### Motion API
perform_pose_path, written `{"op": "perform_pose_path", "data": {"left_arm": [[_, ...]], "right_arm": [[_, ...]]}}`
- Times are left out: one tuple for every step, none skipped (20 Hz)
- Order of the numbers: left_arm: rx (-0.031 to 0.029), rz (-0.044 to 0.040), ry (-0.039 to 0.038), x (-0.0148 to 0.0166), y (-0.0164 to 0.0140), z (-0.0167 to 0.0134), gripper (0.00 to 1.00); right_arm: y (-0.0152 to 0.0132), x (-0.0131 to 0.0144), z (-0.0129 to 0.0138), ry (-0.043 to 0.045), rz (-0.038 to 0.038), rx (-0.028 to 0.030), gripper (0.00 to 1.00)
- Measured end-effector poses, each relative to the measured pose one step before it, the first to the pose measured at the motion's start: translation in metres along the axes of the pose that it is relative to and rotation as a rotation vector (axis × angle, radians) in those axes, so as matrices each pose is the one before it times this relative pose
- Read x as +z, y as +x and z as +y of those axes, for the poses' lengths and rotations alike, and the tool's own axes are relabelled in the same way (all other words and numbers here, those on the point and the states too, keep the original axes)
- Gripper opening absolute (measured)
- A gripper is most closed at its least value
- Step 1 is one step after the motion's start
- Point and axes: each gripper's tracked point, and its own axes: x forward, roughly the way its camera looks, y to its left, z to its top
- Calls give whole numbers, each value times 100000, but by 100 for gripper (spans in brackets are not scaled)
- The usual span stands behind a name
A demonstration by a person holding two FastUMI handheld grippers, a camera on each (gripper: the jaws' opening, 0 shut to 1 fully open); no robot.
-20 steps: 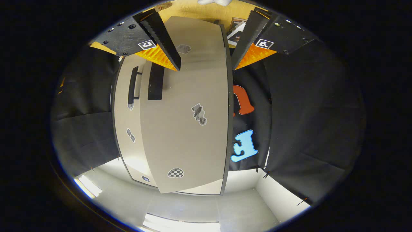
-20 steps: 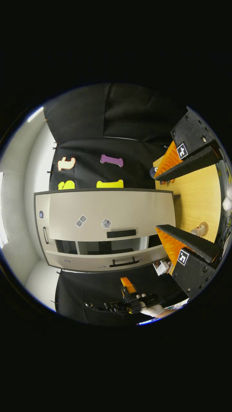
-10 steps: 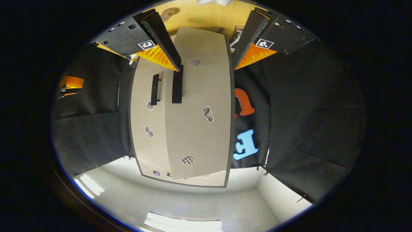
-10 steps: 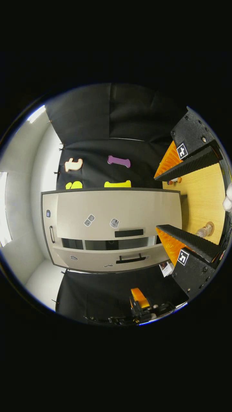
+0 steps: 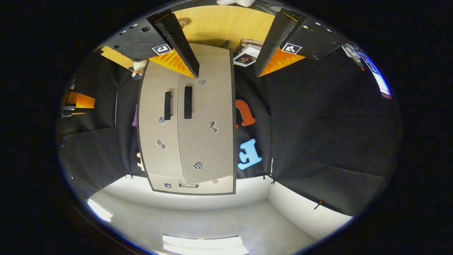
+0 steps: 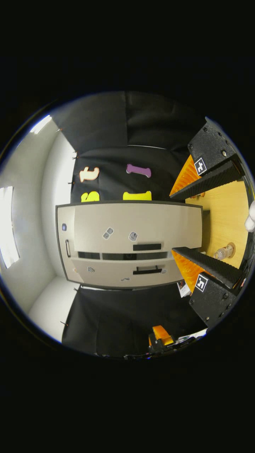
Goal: Grasp the bottle in the cabinet with the left hand and place it on the coaster, then close the right door with the right hand and the left door with the left hand.
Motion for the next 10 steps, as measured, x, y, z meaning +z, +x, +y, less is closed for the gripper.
{"op": "perform_pose_path", "data": {"left_arm": [[-16, -223, -474, -43, -972, -571, 96], [812, -626, 71, 198, -798, -265, 96], [1201, -353, 335, 55, -771, -60, 96], [657, -149, 320, 140, -671, -177, 96], [-21, 83, -9, -57, -654, -393, 96], [419, 176, -202, 77, -526, -285, 96], [395, -166, -206, 307, -486, -118, 96], [225, 307, -40, -44, -363, -151, 96], [-190, 787, -39, -222, -339, -251, 96], [-185, 293, 301, 36, -255, -67, 96]], "right_arm": [[-638, 140, 196, -258, -395, 2432, 83], [-563, 117, 108, -784, 444, 1971, 83], [-749, -313, -75, -1192, 873, 1421, 83], [-620, -3, -135, -613, -66, 1153, 83], [-630, -181, -130, -191, 247, 623, 83], [-585, -90, -153, 312, -275, 531, 83], [-544, -45, -156, 849, -443, -66, 83], [-427, -121, 19, 742, 591, 481, 83], [-353, -241, 184, 540, 518, 447, 83], [-194, 154, -20, -18, -10, -79, 83]]}}
